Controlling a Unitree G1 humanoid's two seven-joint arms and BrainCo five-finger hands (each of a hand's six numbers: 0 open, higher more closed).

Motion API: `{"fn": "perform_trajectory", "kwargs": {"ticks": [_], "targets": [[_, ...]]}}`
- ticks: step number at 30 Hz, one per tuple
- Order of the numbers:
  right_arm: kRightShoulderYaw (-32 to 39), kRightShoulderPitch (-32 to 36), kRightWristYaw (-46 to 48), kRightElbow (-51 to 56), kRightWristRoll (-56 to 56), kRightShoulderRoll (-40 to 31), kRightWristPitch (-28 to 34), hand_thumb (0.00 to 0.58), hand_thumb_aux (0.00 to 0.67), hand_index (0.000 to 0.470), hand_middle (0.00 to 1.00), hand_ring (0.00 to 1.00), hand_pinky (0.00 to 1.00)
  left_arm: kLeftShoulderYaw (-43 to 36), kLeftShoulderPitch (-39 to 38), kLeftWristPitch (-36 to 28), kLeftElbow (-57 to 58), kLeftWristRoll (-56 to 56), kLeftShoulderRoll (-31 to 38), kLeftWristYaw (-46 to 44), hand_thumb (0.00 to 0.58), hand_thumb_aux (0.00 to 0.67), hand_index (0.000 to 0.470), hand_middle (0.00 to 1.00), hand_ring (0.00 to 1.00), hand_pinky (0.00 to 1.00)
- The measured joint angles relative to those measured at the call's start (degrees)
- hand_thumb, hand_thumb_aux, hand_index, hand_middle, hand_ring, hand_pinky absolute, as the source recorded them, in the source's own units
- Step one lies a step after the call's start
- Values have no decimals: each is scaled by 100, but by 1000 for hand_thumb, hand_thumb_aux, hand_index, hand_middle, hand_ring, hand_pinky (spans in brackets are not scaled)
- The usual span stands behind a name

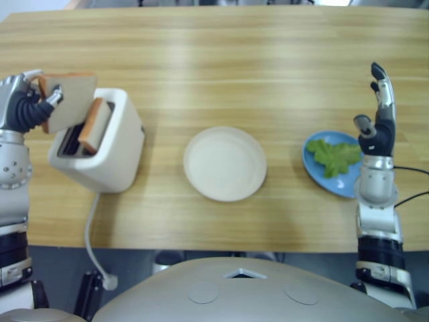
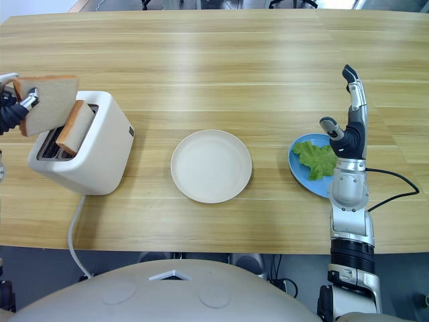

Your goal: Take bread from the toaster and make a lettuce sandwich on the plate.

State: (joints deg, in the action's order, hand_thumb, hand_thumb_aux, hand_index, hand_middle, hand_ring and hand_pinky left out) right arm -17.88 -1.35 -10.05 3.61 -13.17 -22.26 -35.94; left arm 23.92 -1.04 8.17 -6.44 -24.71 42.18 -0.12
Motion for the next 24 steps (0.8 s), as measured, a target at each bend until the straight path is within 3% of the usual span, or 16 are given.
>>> {"fn": "perform_trajectory", "kwargs": {"ticks": [16,19,24], "targets": [[40,93,-4,20,-68,87,-61,0,0,0,0,0,0,4,485,423,-230,-554,90,701,580,670,460,1000,1000,1000],[53,243,-5,60,-69,87,-129,0,0,0,0,0,0,-193,905,623,-396,-865,220,820,580,670,460,1000,1000,1000],[209,547,-7,430,-81,86,-197,0,0,0,0,0,0,-1284,1422,809,-608,-1597,-72,874,580,670,460,1000,1000,1000]]}}
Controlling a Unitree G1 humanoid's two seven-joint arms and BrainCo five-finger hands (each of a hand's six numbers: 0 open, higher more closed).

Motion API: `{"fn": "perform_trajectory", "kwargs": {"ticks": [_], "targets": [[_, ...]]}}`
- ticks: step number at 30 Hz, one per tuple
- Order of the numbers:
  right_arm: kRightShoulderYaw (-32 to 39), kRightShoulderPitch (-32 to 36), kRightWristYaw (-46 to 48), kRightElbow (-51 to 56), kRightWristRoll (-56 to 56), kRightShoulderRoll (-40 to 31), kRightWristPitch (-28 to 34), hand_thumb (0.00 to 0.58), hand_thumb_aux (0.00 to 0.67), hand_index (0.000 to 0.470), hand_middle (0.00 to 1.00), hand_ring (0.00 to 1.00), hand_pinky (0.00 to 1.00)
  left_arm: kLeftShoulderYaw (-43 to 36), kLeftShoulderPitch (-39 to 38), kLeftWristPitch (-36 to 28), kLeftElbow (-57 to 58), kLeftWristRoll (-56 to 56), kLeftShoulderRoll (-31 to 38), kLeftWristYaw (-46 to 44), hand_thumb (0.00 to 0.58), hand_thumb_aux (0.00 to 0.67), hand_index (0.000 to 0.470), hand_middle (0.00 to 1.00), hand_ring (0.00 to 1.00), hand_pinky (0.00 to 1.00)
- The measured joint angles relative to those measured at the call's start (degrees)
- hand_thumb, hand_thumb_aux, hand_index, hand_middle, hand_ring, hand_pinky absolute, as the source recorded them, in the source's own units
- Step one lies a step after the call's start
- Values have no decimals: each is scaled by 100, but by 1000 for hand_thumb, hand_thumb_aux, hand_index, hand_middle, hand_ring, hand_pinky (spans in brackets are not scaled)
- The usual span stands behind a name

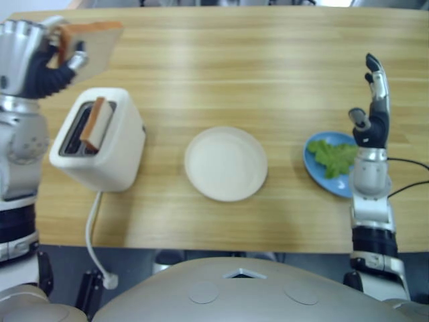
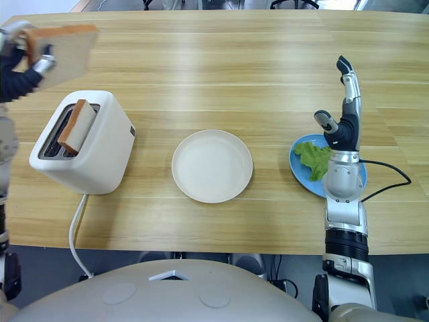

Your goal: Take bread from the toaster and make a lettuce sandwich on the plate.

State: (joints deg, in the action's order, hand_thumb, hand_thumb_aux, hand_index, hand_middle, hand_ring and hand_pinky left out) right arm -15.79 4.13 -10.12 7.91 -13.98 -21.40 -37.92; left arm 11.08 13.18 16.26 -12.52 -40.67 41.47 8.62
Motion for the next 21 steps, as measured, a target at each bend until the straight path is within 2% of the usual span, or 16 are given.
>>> {"fn": "perform_trajectory", "kwargs": {"ticks": [7,13,21], "targets": [[82,344,-8,358,-25,-51,-155,0,0,0,0,0,0,-1381,581,26,-9,-974,-577,-96,580,670,460,1000,1000,1000],[64,491,-38,622,-17,-145,-273,0,0,0,0,0,0,-2713,591,15,536,-2049,-1202,45,580,670,460,1000,1000,1000],[65,495,-46,678,-17,-144,-289,0,0,0,0,0,0,-3597,322,-68,846,-2723,-1558,424,580,670,460,1000,1000,1000]]}}
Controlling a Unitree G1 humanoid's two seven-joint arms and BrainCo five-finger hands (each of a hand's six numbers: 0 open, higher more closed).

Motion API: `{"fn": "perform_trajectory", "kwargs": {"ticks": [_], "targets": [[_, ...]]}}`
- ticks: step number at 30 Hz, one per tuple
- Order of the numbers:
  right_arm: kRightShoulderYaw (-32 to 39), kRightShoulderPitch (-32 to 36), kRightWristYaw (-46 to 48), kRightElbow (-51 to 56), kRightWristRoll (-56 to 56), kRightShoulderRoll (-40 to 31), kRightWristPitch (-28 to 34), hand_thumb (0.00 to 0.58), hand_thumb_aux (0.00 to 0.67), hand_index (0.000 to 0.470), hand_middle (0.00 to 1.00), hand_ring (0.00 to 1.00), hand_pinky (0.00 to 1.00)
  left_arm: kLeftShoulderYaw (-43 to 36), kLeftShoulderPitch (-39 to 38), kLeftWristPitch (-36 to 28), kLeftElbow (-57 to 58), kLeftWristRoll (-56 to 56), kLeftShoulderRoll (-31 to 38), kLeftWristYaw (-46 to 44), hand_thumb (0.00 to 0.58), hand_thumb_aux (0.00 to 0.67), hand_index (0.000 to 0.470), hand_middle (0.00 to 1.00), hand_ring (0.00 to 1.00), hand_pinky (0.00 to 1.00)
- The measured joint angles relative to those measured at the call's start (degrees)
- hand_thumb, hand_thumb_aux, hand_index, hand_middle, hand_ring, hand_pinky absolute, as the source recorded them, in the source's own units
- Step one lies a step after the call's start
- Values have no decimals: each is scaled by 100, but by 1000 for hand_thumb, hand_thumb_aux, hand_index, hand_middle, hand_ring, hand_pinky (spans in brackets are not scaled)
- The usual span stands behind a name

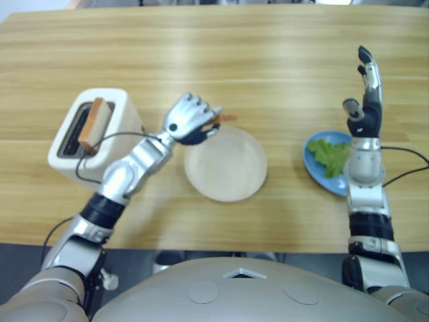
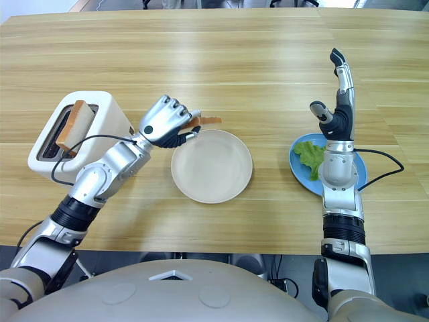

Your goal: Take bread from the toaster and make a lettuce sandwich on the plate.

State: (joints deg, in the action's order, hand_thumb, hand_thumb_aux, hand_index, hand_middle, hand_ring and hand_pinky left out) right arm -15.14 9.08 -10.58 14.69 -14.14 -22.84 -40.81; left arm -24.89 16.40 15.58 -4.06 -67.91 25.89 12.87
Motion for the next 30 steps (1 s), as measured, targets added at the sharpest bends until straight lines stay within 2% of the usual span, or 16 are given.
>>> {"fn": "perform_trajectory", "kwargs": {"ticks": [11,19,22,23,24,25,26,30], "targets": [[113,2,28,-30,29,5,5,0,0,0,0,0,0,-659,-251,-247,201,-600,-149,255,580,670,460,1000,1000,1000],[159,-103,58,-195,34,9,11,0,0,0,0,0,0,-1149,-376,-313,1264,-607,-419,942,580,670,460,1000,1000,1000],[154,-121,73,-195,47,-15,11,0,0,0,0,0,0,-1237,-418,-314,1395,-574,-448,1012,580,670,460,682,682,682],[153,-121,78,-195,48,-20,11,0,0,0,0,0,0,-1238,-417,-313,1408,-543,-452,1008,580,670,460,290,290,290],[151,-123,89,-195,49,-32,11,0,0,0,0,0,0,-1235,-420,-293,1413,-409,-454,948,534,481,330,0,0,0],[149,-128,95,-195,50,-43,11,0,0,0,0,0,0,-1233,-425,-280,1413,-338,-454,924,183,116,79,0,0,0],[147,-133,100,-195,50,-54,11,0,0,0,0,0,0,-1220,-447,-245,1403,-190,-454,835,0,0,0,0,0,0],[133,-160,109,-200,53,-62,12,0,0,0,0,0,0,-1099,-727,-53,1262,590,-461,316,0,0,0,0,0,0]]}}
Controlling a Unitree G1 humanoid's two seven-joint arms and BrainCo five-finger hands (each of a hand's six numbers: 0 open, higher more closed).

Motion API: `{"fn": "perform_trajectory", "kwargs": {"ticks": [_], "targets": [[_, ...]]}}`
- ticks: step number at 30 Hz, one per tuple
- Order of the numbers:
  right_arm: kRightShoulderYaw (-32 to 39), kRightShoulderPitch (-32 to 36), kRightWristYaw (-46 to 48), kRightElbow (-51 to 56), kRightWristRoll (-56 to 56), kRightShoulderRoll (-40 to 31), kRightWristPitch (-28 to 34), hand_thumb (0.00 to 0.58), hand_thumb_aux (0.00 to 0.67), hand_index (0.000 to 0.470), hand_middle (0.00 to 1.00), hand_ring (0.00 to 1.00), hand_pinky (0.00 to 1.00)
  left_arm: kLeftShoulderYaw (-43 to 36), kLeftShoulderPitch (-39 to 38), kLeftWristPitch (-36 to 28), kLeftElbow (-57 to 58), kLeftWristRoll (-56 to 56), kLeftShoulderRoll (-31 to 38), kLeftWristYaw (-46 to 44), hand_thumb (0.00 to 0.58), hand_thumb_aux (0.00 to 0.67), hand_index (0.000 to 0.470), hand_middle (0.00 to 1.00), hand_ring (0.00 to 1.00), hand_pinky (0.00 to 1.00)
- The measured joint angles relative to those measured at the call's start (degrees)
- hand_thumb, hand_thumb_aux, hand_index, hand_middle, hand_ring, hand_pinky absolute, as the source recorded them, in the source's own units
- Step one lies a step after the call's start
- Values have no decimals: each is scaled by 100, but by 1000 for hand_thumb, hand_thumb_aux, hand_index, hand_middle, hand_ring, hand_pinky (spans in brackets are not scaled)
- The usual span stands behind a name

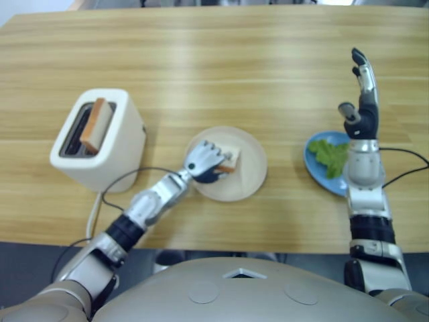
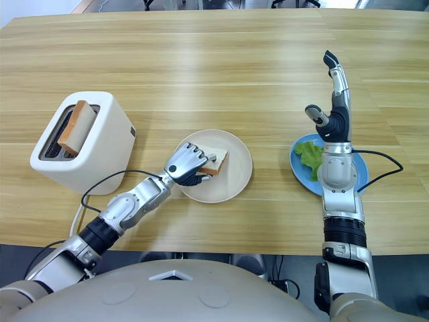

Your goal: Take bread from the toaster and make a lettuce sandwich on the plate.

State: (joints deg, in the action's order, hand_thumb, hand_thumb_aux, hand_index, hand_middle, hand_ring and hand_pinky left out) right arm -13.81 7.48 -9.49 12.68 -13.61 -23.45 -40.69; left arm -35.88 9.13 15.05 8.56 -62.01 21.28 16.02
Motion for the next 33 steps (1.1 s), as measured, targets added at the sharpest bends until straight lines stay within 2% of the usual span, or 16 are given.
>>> {"fn": "perform_trajectory", "kwargs": {"ticks": [4,12,16,20,22,26,28,30,32,33], "targets": [[0,-5,18,-9,1,-15,2,0,0,0,0,0,0,270,-237,157,-570,899,-31,-526,0,0,0,0,0,0],[-4,-86,47,-19,-115,-277,82,0,0,0,0,0,0,1179,-297,113,-1212,2069,-56,-977,0,0,0,0,0,0],[-69,-240,69,-2,-436,-859,266,0,0,0,0,0,0,1892,-348,1,-1943,2501,-31,-1096,0,0,0,0,0,0],[-264,-420,-70,291,-1322,-2045,685,0,0,0,0,0,0,2808,-407,-174,-2766,2839,77,-1177,0,0,0,0,0,0],[-241,-481,-187,426,-1767,-2395,864,0,0,0,0,0,0,3037,-437,-211,-2904,2910,94,-1193,0,0,0,0,0,0],[352,-558,-494,723,-3291,-3324,1546,0,0,0,0,0,0,3280,-629,-210,-2946,3044,92,-1214,0,0,0,0,0,0],[801,-467,-525,939,-3825,-3427,1806,0,0,0,0,0,0,3282,-717,-191,-2895,3054,51,-1208,0,0,0,0,0,0],[1168,-329,-538,1105,-4085,-3434,1878,0,0,0,0,0,0,3278,-768,-189,-2881,3052,39,-1200,0,0,0,0,0,0],[1837,-100,-547,1468,-4509,-3431,1913,0,0,0,0,0,0,3270,-814,-190,-2881,3034,-4,-1189,0,0,0,0,0,0],[1891,-86,-547,1501,-4537,-3427,1910,0,0,0,0,0,0,3269,-814,-190,-2881,3030,-6,-1189,0,0,0,0,0,0]]}}
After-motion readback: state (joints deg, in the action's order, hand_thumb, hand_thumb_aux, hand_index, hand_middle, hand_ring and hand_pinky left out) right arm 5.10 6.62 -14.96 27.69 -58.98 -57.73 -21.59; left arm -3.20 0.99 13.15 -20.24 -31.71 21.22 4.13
